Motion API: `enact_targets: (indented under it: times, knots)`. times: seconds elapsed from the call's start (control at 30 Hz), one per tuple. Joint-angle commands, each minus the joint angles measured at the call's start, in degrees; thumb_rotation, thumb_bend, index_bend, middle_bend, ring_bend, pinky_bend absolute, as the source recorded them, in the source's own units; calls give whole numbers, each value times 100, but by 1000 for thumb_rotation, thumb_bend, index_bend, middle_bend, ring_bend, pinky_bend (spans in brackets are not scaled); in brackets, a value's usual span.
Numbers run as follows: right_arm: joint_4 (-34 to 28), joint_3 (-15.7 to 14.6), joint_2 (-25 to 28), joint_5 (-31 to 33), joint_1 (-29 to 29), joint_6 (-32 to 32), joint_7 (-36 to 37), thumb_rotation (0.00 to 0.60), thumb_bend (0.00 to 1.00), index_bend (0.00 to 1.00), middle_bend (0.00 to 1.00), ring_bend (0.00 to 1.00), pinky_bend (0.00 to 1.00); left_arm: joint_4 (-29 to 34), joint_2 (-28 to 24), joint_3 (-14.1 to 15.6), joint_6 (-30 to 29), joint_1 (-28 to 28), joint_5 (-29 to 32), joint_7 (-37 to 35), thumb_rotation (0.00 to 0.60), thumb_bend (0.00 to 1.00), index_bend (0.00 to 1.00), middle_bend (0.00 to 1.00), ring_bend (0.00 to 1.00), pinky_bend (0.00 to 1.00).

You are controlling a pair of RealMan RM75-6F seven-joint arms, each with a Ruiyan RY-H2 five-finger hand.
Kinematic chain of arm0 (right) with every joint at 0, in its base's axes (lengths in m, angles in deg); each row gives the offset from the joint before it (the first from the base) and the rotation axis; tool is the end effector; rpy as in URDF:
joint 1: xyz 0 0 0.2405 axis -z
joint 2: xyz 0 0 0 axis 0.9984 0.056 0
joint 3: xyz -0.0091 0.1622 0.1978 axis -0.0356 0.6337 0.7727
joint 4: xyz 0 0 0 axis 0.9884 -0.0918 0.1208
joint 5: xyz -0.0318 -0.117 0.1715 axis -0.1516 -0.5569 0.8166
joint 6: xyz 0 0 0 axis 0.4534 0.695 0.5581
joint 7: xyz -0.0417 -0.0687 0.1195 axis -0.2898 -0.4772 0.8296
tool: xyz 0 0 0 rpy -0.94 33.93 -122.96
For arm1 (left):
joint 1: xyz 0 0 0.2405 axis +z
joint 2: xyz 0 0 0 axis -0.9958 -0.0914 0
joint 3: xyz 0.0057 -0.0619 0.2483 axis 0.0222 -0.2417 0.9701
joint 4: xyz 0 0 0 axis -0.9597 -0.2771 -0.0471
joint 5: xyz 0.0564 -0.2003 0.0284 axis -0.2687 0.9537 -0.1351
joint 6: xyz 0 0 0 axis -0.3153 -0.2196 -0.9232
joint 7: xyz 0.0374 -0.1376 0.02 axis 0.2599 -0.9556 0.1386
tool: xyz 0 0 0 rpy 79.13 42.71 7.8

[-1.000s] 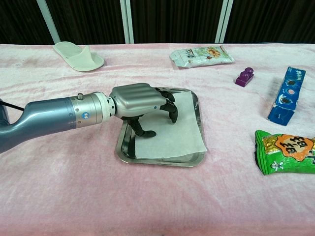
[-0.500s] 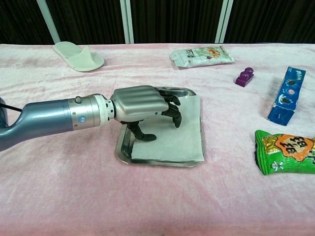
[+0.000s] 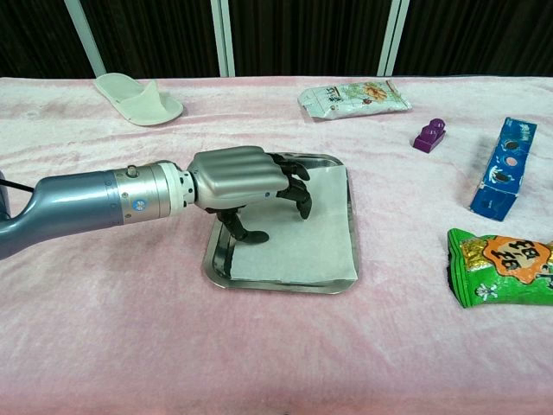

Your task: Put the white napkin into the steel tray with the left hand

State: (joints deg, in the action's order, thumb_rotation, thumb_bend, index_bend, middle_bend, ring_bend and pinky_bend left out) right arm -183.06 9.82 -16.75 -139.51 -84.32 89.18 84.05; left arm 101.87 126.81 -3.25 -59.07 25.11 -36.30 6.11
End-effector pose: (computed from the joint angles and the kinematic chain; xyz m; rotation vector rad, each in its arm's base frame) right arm -0.3101 -0.1198 0.1614 1.2464 -1.2182 0.6624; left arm -0.1044 0.3644 -0.1238 -2.4849 -0.2636 -1.0029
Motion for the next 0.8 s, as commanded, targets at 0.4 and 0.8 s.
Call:
enact_targets:
  times: [0.4, 0.8]
  knots:
    - [2, -1, 1, -9, 2, 9, 12, 600, 357, 0, 0, 58, 164, -61, -36, 106, -34, 42, -43, 9, 600, 211, 290, 283, 93, 185]
    - [0, 0, -7, -2, 1, 11, -5, 600, 356, 0, 0, 57, 164, -161, -25, 141, -88, 66, -55, -11, 600, 212, 289, 282, 93, 185]
